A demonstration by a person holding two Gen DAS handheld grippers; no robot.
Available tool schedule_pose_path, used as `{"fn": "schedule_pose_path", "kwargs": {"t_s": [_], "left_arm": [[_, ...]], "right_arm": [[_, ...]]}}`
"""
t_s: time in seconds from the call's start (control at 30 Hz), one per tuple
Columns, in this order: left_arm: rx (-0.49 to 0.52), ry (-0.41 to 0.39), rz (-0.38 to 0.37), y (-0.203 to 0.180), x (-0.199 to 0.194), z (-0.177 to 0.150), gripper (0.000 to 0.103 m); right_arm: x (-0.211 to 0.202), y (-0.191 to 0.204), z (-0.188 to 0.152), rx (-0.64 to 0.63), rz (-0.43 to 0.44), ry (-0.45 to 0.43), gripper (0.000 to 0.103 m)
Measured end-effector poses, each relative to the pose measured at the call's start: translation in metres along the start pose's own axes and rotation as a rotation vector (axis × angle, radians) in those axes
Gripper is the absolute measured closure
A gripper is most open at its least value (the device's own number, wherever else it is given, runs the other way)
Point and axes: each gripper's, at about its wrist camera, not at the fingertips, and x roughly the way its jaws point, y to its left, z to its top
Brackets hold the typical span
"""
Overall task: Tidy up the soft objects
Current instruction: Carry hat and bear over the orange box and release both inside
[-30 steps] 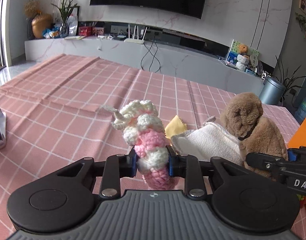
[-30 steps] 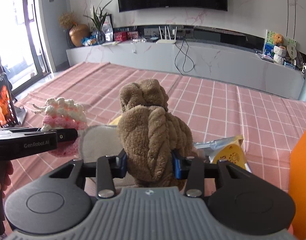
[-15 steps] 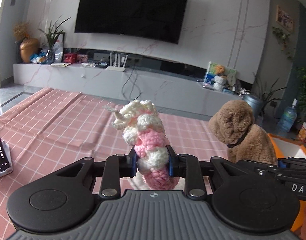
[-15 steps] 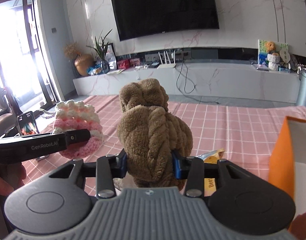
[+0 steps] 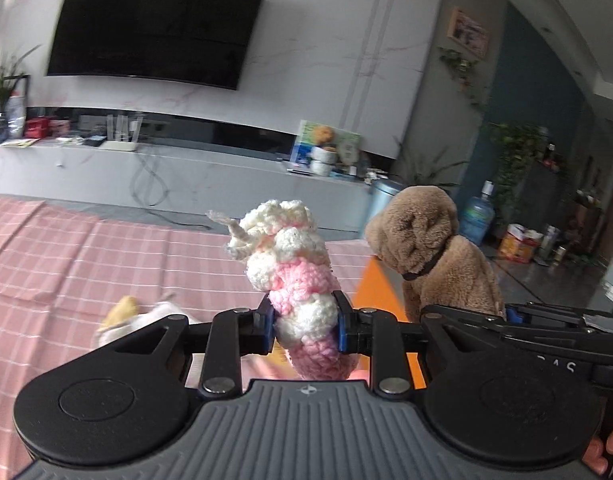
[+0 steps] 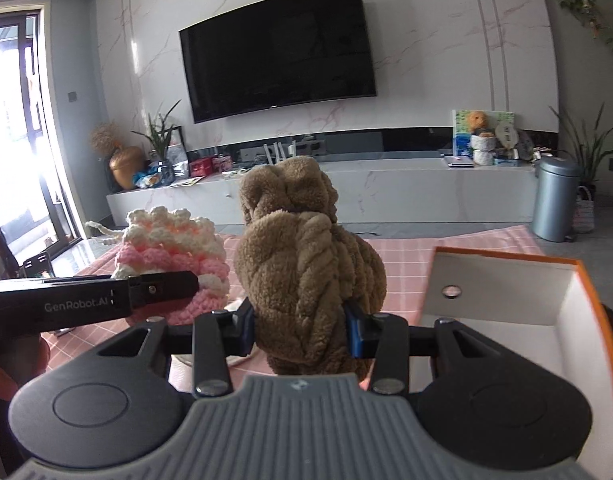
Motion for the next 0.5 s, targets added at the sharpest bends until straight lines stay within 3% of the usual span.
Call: {"fn": "schedule_pose_path", "kwargs": {"t_s": [0.3, 0.5], "left_arm": [[0.089, 0.07, -0.254, -0.066, 0.037, 0.004, 0.072], [0.206, 0.138, -0.326, -0.108, 0.071, 0.003, 0.072]], "right_arm": [[-0.039, -0.071, 0.008, 0.009, -0.146, 0.05, 0.061], [-0.03, -0.112, 0.003, 0.035, -0.22, 0.167, 0.061]]}}
